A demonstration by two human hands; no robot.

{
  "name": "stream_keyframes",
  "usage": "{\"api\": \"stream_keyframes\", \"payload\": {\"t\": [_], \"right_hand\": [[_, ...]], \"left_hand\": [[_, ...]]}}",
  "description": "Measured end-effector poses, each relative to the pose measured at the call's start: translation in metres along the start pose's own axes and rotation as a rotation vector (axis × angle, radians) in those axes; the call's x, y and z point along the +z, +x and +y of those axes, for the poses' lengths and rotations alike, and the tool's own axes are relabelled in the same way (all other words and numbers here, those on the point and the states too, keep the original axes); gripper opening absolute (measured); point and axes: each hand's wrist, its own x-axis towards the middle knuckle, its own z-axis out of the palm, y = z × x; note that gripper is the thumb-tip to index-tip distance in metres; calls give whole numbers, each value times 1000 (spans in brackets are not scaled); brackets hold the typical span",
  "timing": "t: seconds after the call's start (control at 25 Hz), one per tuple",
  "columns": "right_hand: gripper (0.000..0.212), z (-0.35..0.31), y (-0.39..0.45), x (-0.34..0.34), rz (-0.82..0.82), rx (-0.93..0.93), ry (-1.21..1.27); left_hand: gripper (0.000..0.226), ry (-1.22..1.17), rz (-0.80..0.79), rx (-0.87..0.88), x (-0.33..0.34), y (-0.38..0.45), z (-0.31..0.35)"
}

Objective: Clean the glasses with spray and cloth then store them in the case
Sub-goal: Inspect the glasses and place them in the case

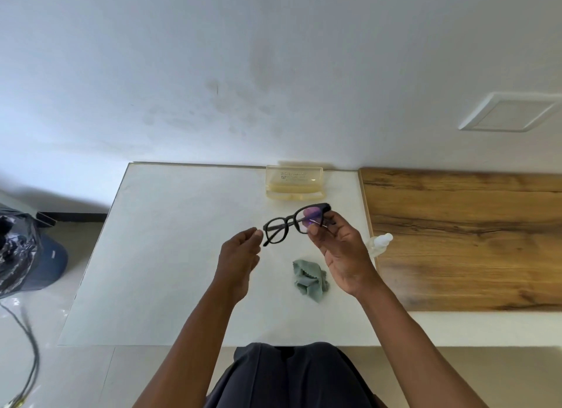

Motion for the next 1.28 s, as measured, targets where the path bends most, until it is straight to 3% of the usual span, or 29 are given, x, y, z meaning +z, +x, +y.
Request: {"api": "stream_keyframes", "payload": {"t": [0.12,0.28,0.44,0.6,0.84,1.0,1.12,1.28], "right_hand": [[57,4,6,-9,-3,75,285],[78,14,10,-16,3,141,366],[68,19,12,-21,-1,154,407],[57,20,18,-22,107,166,395],[40,32,30,-24,282,172,66],[42,36,43,-26,363,157,-174],[41,34,55,-28,390,170,-216],[22,25,78,-32,412,171,-200]], "left_hand": [[13,-354,-126,-134,-1,0,0],[13,-446,-117,-96,3,6,0],[11,-408,-78,-41,4,10,4],[11,-379,-42,2,6,14,2],[14,-325,-1,36,11,23,-3],[21,-274,-4,59,17,33,-4],[23,-210,-18,95,22,43,1],[28,-93,-56,162,30,64,17]]}}
